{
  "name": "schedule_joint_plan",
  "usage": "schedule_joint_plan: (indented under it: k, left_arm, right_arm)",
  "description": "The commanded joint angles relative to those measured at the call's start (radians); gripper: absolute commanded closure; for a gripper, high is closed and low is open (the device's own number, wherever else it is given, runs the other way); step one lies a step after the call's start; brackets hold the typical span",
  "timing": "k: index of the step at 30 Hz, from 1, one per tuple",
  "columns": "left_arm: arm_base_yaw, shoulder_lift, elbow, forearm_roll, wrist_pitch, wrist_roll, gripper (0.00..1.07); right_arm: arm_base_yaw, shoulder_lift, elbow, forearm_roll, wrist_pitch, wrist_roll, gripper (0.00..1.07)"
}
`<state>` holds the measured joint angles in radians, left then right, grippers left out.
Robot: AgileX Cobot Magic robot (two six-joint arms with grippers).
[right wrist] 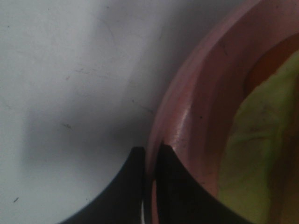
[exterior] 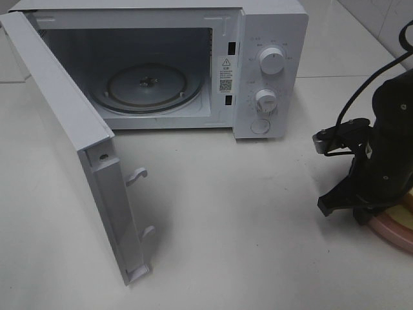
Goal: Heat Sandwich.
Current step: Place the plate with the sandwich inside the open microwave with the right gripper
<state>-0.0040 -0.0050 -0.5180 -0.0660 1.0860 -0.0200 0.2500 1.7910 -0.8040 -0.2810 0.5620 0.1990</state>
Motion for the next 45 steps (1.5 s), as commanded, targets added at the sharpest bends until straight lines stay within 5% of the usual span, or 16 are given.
schedule_joint_plan:
  k: [1,16,28,45]
  left_arm:
    - [0.004,-0.016,0.002,-0.002,-0.013,0.000,0.09]
    - [0.004,-0.016,0.002,-0.002,-0.013,0.000,0.09]
    - [0.004,-0.016,0.002,-0.002,-0.013,0.000,0.09]
    - [0.004,-0.016,0.002,-0.002,-0.013,0.000,0.09]
  right_arm:
    - [0.017,0.001,-0.001,-0.021,0.028,0.050,1.07]
    - [0.125,-0.009,-0.001,-0.165,0.148,0.203,1.07]
    - [0.145,-0.104,0.002,-0.175,0.215,0.205,1.07]
    - [0.296,-0.222,0.002,-0.182,0.347,0.194,1.07]
